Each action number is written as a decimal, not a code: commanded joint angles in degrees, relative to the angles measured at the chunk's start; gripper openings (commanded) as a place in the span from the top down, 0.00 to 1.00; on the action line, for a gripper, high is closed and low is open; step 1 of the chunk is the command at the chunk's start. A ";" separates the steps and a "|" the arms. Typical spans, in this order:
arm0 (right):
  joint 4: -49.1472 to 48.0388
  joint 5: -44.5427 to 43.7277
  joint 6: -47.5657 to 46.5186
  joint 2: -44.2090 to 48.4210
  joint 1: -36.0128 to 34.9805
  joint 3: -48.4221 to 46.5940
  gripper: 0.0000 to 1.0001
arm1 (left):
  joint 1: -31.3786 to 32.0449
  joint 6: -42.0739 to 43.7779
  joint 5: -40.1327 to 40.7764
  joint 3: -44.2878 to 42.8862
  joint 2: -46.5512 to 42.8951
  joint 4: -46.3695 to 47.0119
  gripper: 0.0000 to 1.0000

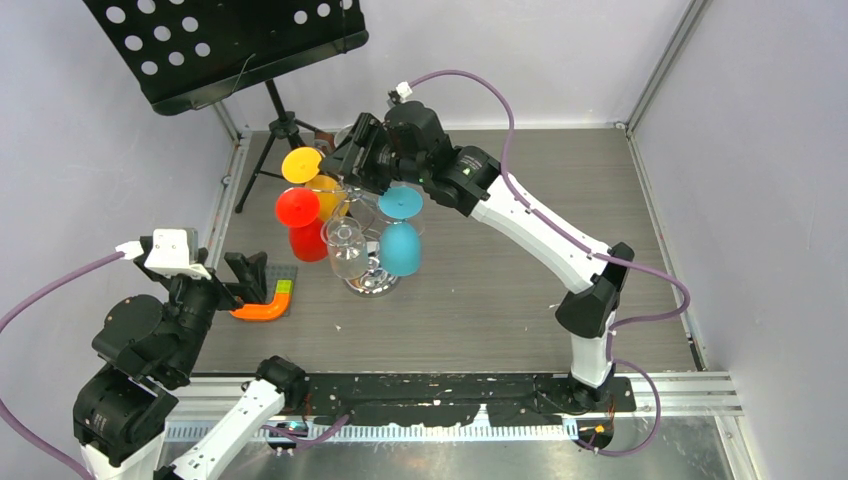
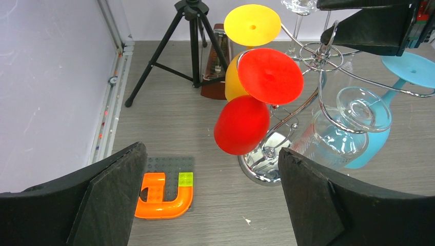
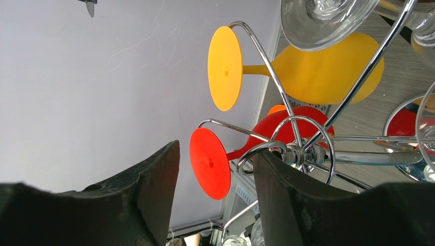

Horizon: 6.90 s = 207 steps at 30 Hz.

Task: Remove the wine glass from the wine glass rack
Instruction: Pick up the wine rack from the center of the board, then place the wine rack at the center of the board.

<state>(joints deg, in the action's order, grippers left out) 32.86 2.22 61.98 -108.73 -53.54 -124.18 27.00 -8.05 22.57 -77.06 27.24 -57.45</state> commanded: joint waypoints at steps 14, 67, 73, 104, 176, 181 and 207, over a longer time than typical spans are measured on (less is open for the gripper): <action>-4.43 -0.12 1.48 -0.33 -0.43 -1.71 0.65 | -0.11 1.90 1.61 -0.64 -0.53 1.04 0.02; -25.95 -4.25 1.66 16.46 3.97 14.09 0.94 | -0.13 0.41 0.64 -2.08 1.04 0.76 0.02; -25.33 -4.62 0.65 17.07 4.50 12.94 0.94 | -0.12 0.41 0.64 -2.08 1.13 0.78 0.02; -27.75 -4.83 -1.91 18.72 5.29 10.79 0.94 | -0.18 0.85 1.12 -2.31 0.88 0.43 0.02; -24.07 -7.61 -7.40 42.78 12.50 28.52 0.94 | -0.13 -3.11 -1.83 -1.16 1.89 3.14 0.02; -24.07 -7.17 -7.31 43.72 13.16 30.20 0.94 | -0.12 -3.85 -2.42 -0.63 2.10 3.49 0.02; -26.43 -5.32 -6.79 43.00 17.06 31.80 0.94 | -0.11 -2.68 -1.60 0.41 2.51 4.06 0.02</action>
<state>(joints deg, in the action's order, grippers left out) 31.35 -4.12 52.58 -70.37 -37.01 -86.76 27.00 -11.53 20.43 -76.97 28.75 -56.36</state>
